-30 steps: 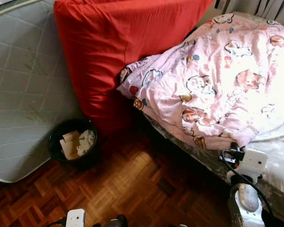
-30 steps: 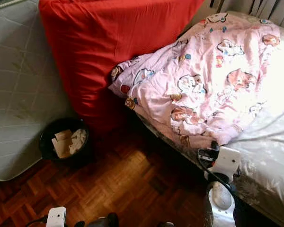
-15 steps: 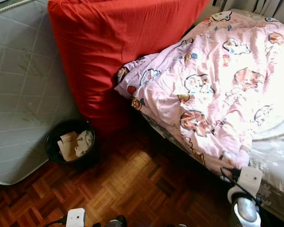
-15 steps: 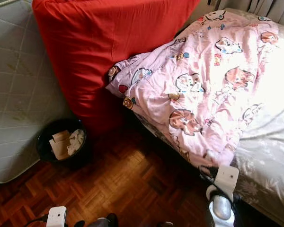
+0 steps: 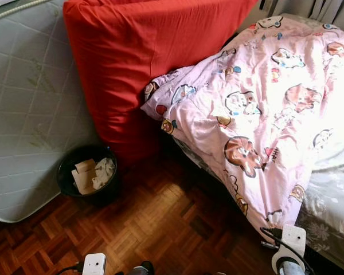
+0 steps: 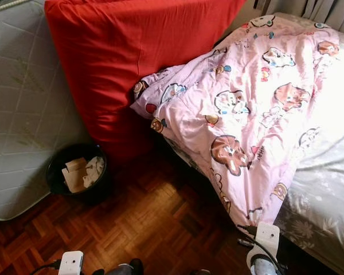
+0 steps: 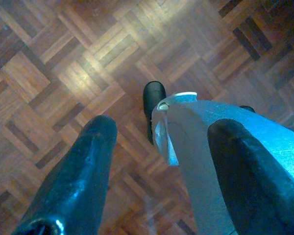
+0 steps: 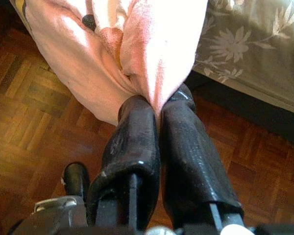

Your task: Clean up the room

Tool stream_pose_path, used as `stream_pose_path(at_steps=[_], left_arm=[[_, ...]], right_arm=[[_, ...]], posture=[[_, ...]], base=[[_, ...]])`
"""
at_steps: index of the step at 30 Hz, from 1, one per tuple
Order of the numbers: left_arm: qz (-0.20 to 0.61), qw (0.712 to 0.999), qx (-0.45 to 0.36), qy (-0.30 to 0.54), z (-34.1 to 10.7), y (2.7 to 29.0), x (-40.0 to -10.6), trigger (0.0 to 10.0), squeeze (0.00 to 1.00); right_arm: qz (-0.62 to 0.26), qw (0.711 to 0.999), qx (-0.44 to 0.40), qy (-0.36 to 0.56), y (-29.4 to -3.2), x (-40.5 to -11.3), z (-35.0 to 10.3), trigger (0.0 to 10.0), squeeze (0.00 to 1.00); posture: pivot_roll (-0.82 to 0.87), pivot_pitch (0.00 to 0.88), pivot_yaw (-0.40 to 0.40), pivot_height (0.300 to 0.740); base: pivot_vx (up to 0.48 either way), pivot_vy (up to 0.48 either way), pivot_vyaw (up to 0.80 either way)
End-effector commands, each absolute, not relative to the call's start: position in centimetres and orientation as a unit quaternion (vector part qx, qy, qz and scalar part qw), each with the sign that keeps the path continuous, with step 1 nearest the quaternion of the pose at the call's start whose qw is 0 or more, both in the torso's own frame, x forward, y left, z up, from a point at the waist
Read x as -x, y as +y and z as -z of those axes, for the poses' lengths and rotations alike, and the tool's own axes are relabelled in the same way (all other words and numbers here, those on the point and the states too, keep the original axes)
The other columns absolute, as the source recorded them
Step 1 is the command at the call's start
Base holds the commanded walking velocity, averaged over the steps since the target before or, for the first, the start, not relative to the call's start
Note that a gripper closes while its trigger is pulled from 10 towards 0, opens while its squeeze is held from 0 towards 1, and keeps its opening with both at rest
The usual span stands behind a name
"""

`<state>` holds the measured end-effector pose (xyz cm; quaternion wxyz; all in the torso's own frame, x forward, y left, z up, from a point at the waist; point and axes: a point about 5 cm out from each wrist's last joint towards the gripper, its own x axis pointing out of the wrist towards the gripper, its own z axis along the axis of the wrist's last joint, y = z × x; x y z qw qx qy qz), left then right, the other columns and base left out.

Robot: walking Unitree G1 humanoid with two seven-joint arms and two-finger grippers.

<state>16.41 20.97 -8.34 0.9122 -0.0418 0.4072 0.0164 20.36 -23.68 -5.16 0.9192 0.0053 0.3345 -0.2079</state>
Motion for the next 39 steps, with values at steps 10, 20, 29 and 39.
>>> stream_pose_path(at_steps=[10, 20, 29, 39], left_arm=[[-0.016, 0.902, 0.043, 0.43, 9.0, 20.5, -15.3, 10.0, 0.0], [-0.014, 0.902, 0.041, 0.43, 8.9, 20.7, -15.4, 10.0, 0.0], [-0.007, 0.903, 0.032, 0.429, 8.7, 20.8, -15.8, 10.0, 0.0], [-0.012, 0.901, 0.037, 0.431, 8.7, 20.7, -16.1, 10.0, 0.0]], right_arm=[[0.217, 0.908, 0.002, 0.359, -24.4, -19.2, 6.0, 10.0, 1.0], [0.21, 0.899, -0.042, 0.383, -24.2, -18.4, 6.8, 10.0, 0.0], [0.15, 0.884, -0.082, 0.436, -22.6, -16.4, 8.5, 10.0, 0.0], [0.141, 0.86, -0.054, 0.488, -20.6, -14.0, 9.9, 10.0, 0.0]], posture=[[0.02, 0.21, 0.01, 0.74], [0.01, 0.217, 0.014, 0.74], [0.01, 0.222, 0.018, 0.74], [0.01, 0.22, 0.018, 0.74]], base=[[0.0, 0.0, 0.0], [0.0, 0.0, 0.0], [0.0, 0.0, 0.0], [0.0, 0.0, 0.0]])
